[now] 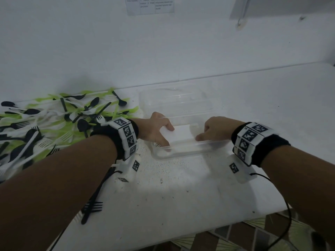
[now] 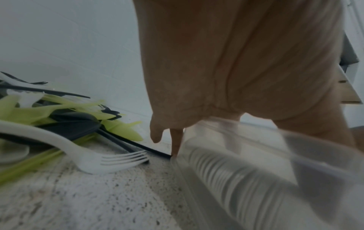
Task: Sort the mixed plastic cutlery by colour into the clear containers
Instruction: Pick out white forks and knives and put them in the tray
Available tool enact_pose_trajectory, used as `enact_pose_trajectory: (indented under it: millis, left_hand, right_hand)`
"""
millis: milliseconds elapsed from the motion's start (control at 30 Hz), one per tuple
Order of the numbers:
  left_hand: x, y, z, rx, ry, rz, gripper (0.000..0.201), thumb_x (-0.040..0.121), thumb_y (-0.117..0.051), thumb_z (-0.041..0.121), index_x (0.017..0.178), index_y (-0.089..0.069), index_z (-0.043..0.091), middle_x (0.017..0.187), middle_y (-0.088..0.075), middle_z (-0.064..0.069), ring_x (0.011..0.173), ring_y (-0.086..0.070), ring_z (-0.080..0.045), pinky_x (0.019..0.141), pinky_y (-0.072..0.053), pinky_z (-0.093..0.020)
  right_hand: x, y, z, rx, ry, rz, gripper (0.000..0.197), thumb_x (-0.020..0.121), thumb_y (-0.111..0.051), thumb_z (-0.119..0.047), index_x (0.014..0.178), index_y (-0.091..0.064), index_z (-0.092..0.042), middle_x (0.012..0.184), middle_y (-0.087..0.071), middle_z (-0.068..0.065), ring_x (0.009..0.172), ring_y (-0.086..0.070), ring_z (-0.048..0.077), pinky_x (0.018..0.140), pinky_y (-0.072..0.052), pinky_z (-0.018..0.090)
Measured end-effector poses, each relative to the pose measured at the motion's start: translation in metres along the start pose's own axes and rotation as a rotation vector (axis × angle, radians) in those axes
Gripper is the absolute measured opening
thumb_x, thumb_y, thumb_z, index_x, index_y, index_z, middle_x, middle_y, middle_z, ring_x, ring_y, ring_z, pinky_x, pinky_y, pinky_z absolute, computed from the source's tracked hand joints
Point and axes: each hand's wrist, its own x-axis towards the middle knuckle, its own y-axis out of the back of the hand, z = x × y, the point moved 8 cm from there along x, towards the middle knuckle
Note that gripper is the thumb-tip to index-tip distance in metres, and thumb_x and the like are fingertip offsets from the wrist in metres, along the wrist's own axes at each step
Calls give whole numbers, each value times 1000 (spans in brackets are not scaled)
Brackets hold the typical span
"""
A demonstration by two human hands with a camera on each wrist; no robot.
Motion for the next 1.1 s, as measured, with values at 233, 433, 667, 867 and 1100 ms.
enact_pose_trajectory:
  millis: [233, 433, 667, 867, 1100]
  left_hand:
    - [4, 1, -2, -6, -11, 12, 70, 77, -87, 40, 138, -52, 33, 149, -19, 5, 143, -27, -17, 121, -24, -33]
    - [5, 0, -3, 8, -13, 21, 71, 76, -87, 40, 137, -52, 34, 145, -21, 6, 142, -28, -17, 121, -22, -32]
    - [2, 1, 0, -11, -4, 20, 70, 77, -88, 35, 137, -52, 31, 146, -21, 5, 136, -30, -16, 118, -25, -30]
    - [1, 1, 0, -21, -3, 12, 69, 77, -87, 40, 136, -54, 32, 148, -21, 5, 139, -27, -14, 120, -21, -30]
    - [-24, 27, 2, -289, -68, 329, 33, 89, -78, 35, 117, -67, 23, 128, -57, 9, 122, -50, -11, 94, -37, -24]
  right_hand:
    - [6, 3, -3, 4, 4, 57, 41, 82, -79, -51, 75, -66, -12, 80, -69, 3, 80, -64, 21, 61, -45, 26]
    - [2, 3, -10, 3, -12, 42, 44, 84, -77, -52, 70, -58, -14, 67, -66, 0, 71, -66, 20, 60, -47, 27]
    - [-4, 5, -12, 49, -39, 67, 59, 82, -80, -50, 113, -46, -13, 103, -54, 1, 96, -54, 22, 76, -45, 32]
    - [-5, 6, -19, -25, -47, 73, 52, 86, -72, -56, 108, -48, -16, 97, -55, -3, 93, -57, 21, 75, -46, 32]
    - [-11, 40, -39, 188, 54, 385, 33, 95, -58, -55, 100, -57, -23, 95, -62, -6, 90, -60, 18, 72, -47, 33]
